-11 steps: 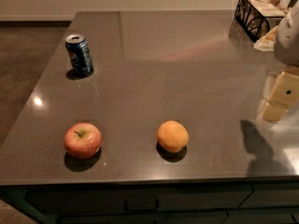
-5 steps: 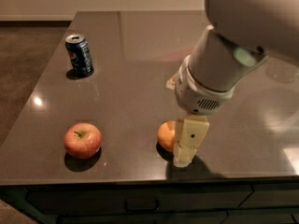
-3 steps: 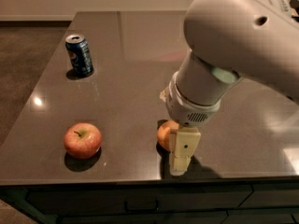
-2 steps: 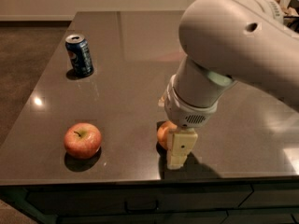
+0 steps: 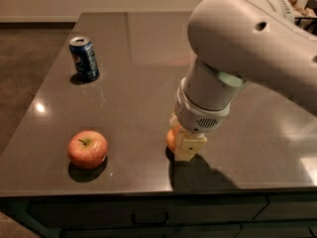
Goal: Pick orange
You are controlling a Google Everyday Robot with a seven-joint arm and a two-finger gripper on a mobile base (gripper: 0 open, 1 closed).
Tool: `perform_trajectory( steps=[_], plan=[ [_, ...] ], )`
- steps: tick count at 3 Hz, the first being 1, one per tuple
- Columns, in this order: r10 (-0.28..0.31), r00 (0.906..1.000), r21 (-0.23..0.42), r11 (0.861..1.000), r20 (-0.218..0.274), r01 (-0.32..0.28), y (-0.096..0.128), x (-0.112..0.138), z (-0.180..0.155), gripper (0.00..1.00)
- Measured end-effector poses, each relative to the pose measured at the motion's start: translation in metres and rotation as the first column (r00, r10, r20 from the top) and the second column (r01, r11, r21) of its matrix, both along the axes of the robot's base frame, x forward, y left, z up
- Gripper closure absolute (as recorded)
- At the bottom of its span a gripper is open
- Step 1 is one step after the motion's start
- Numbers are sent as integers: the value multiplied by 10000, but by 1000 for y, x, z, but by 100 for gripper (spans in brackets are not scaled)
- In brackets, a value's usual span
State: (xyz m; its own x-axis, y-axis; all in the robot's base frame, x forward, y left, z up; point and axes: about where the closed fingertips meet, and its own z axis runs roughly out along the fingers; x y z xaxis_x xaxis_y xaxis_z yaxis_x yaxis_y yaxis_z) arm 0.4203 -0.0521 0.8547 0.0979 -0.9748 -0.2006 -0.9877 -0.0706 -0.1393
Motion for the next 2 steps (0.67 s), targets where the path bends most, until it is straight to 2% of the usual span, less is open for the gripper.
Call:
perform_trajectory(
  steps=[1,2],
  plan=[
    [-134,9999,51,9999,-37,134,-3,7,13,84],
    [-468,9987,275,9985,-187,473,-14,22,33,100]
  ],
)
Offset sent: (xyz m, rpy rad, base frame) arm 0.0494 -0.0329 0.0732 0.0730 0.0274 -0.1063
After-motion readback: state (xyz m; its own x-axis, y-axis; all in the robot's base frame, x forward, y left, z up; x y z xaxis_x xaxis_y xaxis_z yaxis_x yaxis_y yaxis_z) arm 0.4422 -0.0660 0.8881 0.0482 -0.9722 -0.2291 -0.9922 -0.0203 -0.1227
